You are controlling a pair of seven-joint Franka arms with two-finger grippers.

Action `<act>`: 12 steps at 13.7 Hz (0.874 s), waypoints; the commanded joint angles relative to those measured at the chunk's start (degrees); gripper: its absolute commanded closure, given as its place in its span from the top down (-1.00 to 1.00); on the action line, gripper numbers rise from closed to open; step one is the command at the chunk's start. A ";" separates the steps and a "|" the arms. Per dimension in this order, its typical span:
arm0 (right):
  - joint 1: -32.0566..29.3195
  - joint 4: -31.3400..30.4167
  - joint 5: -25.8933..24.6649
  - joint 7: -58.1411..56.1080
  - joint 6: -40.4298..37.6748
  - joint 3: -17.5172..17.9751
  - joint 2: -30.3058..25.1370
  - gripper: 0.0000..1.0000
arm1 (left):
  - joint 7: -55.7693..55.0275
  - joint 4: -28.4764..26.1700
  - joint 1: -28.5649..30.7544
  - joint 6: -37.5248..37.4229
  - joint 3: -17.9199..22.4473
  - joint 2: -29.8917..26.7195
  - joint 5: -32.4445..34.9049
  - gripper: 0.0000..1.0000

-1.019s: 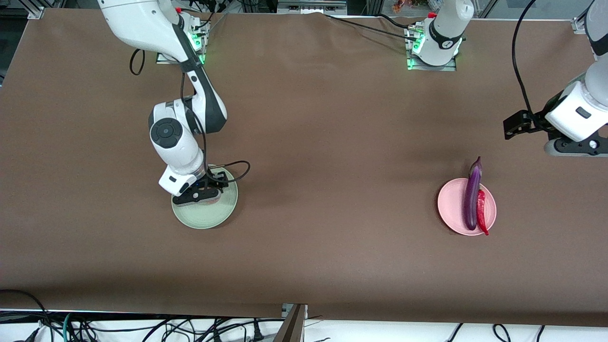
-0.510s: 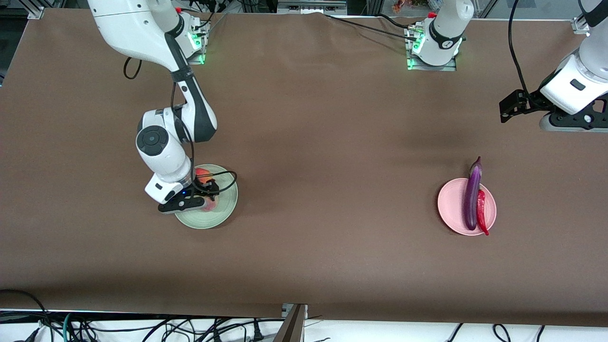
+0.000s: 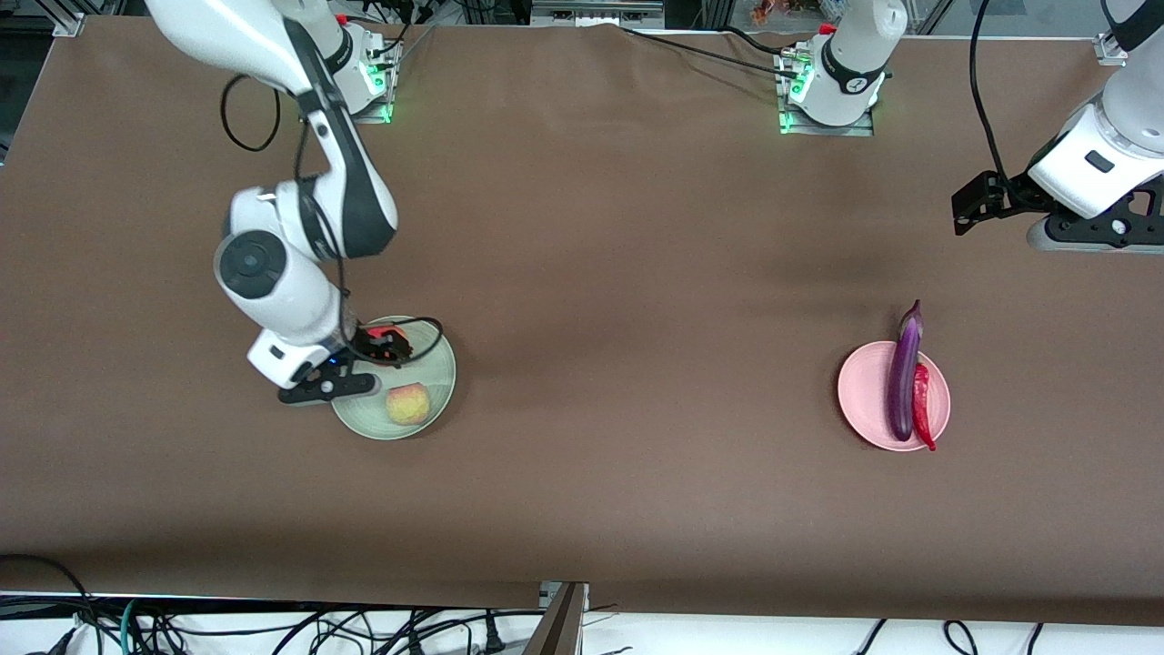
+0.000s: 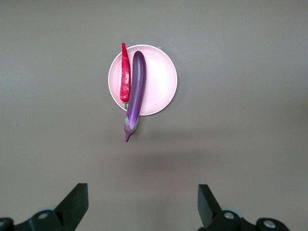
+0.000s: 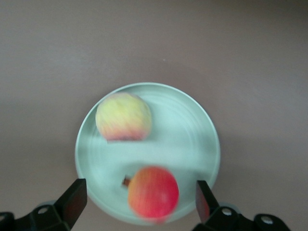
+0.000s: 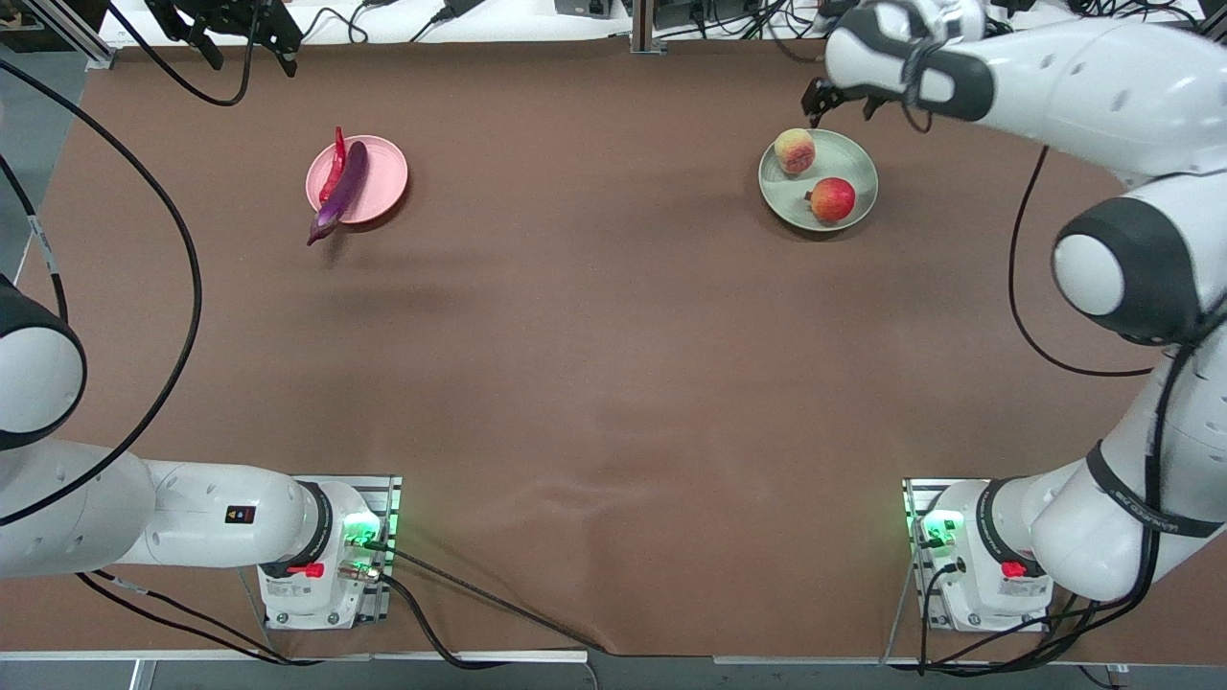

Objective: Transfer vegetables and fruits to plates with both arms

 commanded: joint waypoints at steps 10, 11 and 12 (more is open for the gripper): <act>-16.87 4.41 -0.57 -4.67 -37.51 9.98 -24.65 0.99 | 0.91 0.02 -0.53 0.50 -0.07 -1.23 -2.10 1.00; -19.16 5.38 -0.57 -6.09 -37.95 11.49 -24.30 0.99 | 0.91 0.02 -0.53 0.50 -0.07 -1.23 -2.10 1.00; -20.06 5.92 -0.57 -6.28 -37.96 11.76 -24.13 1.00 | 0.83 0.10 -0.53 0.50 -0.16 -1.23 -2.10 1.00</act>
